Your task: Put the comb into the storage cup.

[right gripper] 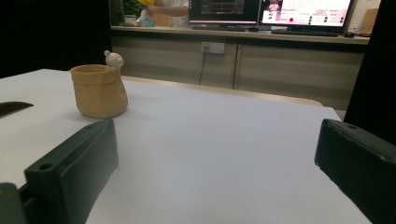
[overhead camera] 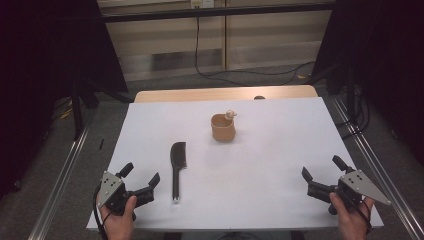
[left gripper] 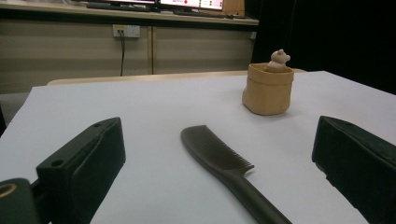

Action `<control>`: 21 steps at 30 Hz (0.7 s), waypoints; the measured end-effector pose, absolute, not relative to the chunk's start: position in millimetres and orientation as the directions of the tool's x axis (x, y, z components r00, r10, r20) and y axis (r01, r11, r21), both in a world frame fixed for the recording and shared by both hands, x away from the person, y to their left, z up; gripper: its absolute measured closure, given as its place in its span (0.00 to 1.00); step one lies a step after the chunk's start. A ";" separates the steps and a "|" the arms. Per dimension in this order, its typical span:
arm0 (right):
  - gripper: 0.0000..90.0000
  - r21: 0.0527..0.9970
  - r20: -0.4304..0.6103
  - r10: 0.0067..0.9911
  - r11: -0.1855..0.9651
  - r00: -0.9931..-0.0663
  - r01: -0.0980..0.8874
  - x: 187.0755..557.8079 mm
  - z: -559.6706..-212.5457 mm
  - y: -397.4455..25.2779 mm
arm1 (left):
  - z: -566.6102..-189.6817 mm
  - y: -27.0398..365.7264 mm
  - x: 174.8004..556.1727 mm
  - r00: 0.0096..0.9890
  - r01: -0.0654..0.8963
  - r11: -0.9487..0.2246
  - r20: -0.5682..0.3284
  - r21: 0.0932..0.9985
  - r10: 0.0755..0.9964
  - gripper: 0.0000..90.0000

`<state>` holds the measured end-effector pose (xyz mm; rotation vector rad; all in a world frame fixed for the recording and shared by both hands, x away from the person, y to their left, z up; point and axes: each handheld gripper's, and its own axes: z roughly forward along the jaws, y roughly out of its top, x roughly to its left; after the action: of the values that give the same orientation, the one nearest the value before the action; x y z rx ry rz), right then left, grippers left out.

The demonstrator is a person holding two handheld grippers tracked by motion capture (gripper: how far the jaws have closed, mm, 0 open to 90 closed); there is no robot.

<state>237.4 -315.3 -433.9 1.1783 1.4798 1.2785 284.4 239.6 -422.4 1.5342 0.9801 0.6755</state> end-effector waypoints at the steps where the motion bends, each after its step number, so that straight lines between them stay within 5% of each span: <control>1: 0.00 0.990 -0.013 0.976 0.043 -0.216 0.133 237.3 -433.9 -315.2 | -422.3 240.0 284.6 0.492 0.221 -0.019 -0.095 0.975 0.866 0.03; 21: 0.00 0.989 -0.013 0.967 0.049 -0.253 0.138 238.4 -435.4 -314.4 | -417.6 232.9 294.3 0.543 0.241 -0.024 -0.115 0.970 0.832 0.04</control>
<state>238.4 -314.4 -435.4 1.1598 1.5199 1.2997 294.3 232.9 -417.6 1.5654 0.9431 0.6057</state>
